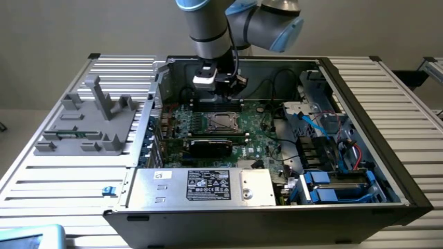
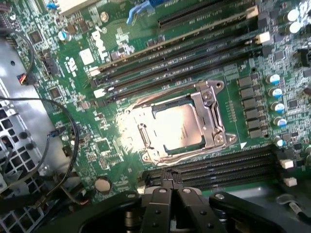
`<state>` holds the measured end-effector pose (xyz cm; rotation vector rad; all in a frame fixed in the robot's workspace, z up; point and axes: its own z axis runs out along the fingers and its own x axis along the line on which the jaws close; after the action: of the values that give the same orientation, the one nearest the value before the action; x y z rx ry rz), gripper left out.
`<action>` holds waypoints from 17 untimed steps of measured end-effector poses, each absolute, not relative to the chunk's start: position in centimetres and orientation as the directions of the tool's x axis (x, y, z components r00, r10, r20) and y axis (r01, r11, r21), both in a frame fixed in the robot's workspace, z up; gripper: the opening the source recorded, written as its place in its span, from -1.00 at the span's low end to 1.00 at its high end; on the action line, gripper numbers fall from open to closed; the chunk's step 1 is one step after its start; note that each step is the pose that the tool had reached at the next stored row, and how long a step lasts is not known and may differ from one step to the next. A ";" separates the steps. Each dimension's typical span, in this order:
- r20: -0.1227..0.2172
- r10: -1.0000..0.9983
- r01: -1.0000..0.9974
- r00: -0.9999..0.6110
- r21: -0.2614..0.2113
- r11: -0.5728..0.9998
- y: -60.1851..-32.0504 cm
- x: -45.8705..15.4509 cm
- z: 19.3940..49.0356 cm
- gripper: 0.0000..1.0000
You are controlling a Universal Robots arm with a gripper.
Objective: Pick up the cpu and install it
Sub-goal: 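Install the first cpu locking lever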
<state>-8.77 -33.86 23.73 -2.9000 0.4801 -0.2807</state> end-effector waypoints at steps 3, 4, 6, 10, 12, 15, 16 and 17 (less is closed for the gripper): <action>0.141 -0.330 -0.303 0.933 -0.184 -0.935 -33.9 -8.8 23.7 -0.78; 0.133 -0.330 -0.305 0.935 -0.178 -0.936 -33.9 -8.8 23.7 -0.78; 0.112 -0.329 -0.309 0.938 -0.164 -0.937 -33.9 -8.8 23.7 -0.78; 0.092 -0.328 -0.313 0.940 -0.143 -0.939 -33.9 -8.8 24.1 -0.78; 0.092 -0.327 -0.314 0.941 -0.134 -0.940 -33.9 -8.8 24.5 -0.78; 0.088 -0.326 -0.314 0.941 -0.125 -0.941 -33.9 -8.8 25.0 -0.78; 0.087 -0.326 -0.315 0.941 -0.120 -0.942 -33.9 -8.7 25.2 -0.78; 0.087 -0.325 -0.315 0.942 -0.113 -0.942 -33.9 -8.7 25.3 -0.78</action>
<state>-8.75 -33.88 25.26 -2.9987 0.4958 -0.1597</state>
